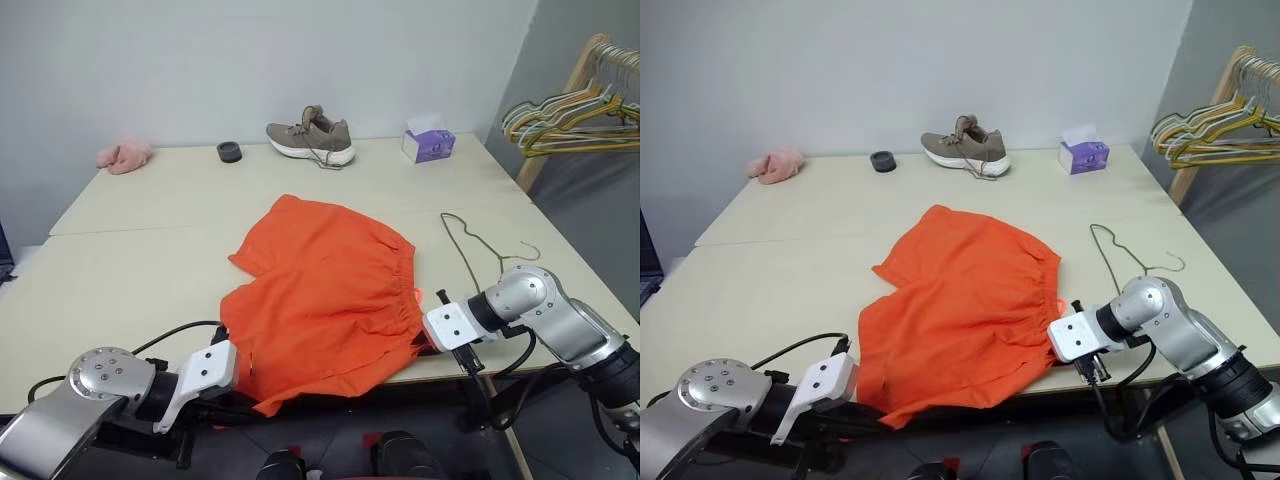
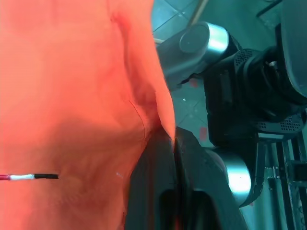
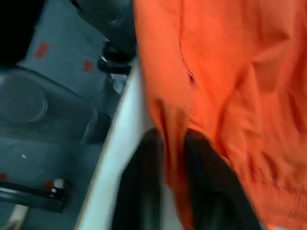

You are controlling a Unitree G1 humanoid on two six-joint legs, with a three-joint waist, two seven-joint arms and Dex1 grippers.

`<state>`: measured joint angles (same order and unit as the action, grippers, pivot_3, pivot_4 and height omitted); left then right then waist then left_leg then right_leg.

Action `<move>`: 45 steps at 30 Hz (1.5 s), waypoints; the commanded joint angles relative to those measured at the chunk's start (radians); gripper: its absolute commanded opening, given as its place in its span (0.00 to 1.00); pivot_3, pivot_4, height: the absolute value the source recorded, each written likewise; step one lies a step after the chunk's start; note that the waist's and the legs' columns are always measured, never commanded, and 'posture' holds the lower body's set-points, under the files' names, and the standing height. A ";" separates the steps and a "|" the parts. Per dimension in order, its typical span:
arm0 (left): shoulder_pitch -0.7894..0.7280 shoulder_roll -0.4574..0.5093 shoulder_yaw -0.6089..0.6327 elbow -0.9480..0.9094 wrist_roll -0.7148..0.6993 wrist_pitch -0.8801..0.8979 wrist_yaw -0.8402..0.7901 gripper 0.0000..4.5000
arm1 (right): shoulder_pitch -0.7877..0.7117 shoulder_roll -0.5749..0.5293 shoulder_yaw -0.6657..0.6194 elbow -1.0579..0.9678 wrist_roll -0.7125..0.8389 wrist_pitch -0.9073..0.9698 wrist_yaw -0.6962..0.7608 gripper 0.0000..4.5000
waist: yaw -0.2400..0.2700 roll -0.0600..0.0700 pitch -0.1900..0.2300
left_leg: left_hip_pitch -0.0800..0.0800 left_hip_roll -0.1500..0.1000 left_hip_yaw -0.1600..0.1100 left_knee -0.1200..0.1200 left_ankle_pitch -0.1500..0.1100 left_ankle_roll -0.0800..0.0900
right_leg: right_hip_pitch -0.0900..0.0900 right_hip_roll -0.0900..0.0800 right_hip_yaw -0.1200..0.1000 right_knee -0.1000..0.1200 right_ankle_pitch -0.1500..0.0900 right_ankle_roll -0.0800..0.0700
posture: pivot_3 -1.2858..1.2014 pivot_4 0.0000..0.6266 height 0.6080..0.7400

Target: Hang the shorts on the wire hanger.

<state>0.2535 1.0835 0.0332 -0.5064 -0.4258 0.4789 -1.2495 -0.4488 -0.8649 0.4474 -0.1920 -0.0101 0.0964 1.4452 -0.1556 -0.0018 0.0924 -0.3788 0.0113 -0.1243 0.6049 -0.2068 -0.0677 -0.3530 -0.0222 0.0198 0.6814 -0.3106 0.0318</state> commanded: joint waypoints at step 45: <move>-0.474 -0.320 0.014 0.253 -0.004 -0.138 0.214 0.99 | -0.193 0.375 -0.618 0.666 0.120 0.599 -1.224 1.00 | -0.044 -0.002 -0.006 | -0.001 -0.001 0.019 0.004 -0.001 -0.001 | -0.005 0.002 0.022 -0.001 0.010 0.015 | 0.44 0.01 1.00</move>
<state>-0.2012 0.7594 0.0431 -0.2504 -0.4367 0.3624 -1.0317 -0.6115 -0.4744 -0.1651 0.4499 0.1193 0.7155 0.2181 -0.1998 -0.0037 0.0860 -0.3795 0.0104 -0.1053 0.6087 -0.2074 -0.0683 -0.3580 -0.0203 0.0417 0.6807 -0.3010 0.0471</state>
